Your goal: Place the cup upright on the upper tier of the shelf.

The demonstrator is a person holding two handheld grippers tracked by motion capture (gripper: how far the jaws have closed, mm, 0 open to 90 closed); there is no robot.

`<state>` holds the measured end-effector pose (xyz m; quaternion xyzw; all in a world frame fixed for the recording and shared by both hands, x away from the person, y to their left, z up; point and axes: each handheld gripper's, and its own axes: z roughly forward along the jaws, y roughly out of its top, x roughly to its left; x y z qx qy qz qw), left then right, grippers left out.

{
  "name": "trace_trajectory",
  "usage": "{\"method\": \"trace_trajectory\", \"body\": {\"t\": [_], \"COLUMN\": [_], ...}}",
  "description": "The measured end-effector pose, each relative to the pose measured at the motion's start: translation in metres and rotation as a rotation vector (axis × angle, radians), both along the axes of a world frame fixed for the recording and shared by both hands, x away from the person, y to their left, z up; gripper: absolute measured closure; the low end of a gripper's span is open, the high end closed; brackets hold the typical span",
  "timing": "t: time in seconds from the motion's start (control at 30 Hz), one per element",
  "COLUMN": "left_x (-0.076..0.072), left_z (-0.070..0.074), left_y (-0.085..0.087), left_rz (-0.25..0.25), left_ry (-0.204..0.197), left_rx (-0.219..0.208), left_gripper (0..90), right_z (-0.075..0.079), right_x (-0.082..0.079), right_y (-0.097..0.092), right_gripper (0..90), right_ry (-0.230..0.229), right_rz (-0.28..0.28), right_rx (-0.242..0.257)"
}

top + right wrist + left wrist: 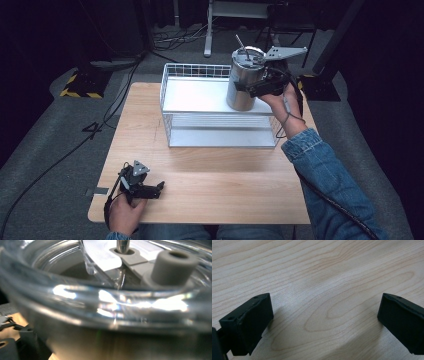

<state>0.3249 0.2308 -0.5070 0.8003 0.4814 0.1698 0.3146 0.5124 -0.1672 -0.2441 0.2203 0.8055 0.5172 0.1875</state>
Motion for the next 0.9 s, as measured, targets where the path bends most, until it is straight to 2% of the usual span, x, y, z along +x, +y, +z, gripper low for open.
{"method": "trace_trajectory", "body": {"t": [0.1,0.23,0.47,0.6,0.9], "left_x": [0.000,0.000,0.000,0.000,0.000], "left_z": [0.000,0.000,0.000,0.000,0.000], "left_y": [0.000,0.000,0.000,0.000,0.000], "left_rz": [0.000,0.000,0.000,0.000,0.000], "left_ry": [0.000,0.000,0.000,0.000,0.000], "left_rx": [0.000,0.000,0.000,0.000,0.000], "left_gripper": [0.6,0.5,0.6,0.5,0.6], "right_z": [-0.002,-0.005,-0.007,-0.008,-0.010], "right_x": [0.006,0.013,0.019,0.022,0.025], "right_y": [0.000,-0.002,-0.002,-0.005,-0.007], "right_gripper": [3.8,3.8,3.6,3.5,3.0], "right_ry": [0.000,0.010,0.020,0.046,0.030], "right_rz": [-0.006,-0.010,-0.017,-0.029,-0.030], "right_rx": [-0.006,0.015,0.022,0.039,0.054]}}
